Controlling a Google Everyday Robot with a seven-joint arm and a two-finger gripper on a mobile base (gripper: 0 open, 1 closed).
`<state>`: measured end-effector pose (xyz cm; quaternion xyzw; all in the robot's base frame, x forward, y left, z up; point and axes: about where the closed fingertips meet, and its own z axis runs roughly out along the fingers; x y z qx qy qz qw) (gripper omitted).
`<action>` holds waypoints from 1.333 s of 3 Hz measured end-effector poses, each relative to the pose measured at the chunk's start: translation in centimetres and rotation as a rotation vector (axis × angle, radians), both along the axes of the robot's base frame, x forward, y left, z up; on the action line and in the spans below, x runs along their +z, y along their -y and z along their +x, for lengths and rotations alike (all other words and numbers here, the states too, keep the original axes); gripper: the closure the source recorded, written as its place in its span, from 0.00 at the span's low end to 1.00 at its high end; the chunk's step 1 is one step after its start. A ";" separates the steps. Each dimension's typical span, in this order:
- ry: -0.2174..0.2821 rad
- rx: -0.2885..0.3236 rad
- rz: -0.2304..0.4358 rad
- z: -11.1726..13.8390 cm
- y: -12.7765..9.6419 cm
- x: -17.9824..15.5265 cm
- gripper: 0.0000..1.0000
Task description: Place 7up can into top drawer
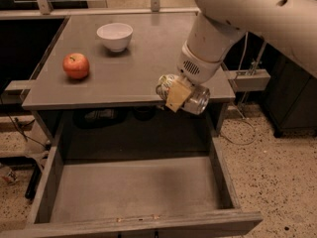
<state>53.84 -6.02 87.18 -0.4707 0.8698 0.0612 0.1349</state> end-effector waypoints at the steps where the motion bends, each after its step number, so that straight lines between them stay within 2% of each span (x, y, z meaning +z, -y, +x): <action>1: -0.114 -0.008 0.003 -4.5 -0.9 -3.9 1.00; 2: -0.113 -0.006 0.002 -4.5 -0.9 -3.9 1.00; 3: -0.145 -0.016 0.007 -6.2 -2.8 -6.1 1.00; 4: -0.184 -0.043 0.028 -7.3 -6.7 -10.0 1.00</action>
Offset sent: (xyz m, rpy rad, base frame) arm -0.0344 0.0081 -0.0277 0.0095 0.0838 -0.0094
